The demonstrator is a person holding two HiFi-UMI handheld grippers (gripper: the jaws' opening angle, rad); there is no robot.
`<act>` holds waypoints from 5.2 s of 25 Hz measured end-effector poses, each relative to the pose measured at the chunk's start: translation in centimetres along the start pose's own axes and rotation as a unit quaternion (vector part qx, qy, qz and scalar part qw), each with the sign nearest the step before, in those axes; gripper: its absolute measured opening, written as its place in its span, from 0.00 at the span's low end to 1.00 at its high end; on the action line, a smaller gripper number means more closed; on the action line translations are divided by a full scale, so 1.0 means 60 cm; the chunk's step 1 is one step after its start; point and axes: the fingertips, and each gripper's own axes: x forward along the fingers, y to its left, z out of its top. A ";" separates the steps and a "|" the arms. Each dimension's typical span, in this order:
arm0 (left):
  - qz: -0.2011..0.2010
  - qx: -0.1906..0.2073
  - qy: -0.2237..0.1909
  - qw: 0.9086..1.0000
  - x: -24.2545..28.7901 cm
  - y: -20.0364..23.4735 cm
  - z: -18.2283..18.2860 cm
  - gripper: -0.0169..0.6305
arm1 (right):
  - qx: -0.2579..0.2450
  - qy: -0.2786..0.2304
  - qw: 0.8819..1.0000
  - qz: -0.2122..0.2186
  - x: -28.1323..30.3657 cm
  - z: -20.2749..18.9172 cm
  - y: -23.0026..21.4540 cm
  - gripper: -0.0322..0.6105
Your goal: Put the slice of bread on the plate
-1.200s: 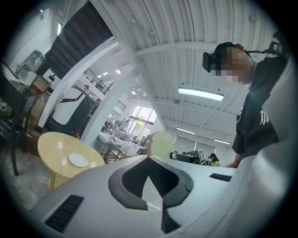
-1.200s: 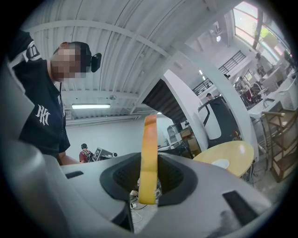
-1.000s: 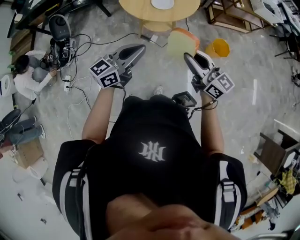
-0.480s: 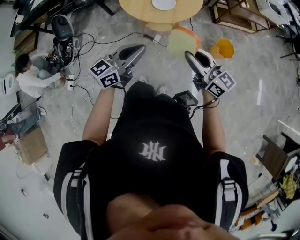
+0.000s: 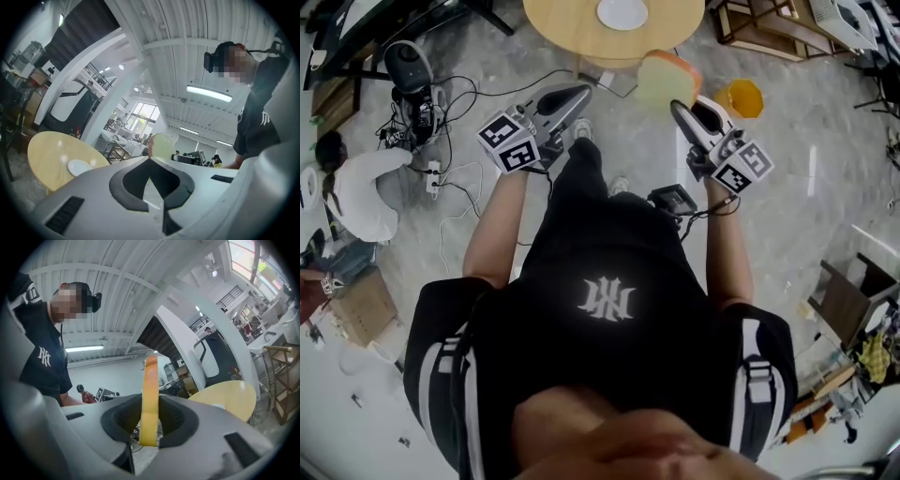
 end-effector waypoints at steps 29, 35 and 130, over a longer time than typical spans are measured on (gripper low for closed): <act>-0.095 -0.040 0.020 0.994 0.164 0.343 0.162 0.04 | 0.013 0.003 0.995 -0.103 0.269 0.146 -0.260 0.20; -0.072 -0.036 0.025 0.996 0.184 0.380 0.152 0.04 | 0.022 0.010 0.995 -0.101 0.271 0.142 -0.301 0.20; -0.006 -0.076 0.065 0.995 0.263 0.544 -0.100 0.04 | 0.034 0.367 0.923 -0.108 0.372 -0.276 -0.576 0.34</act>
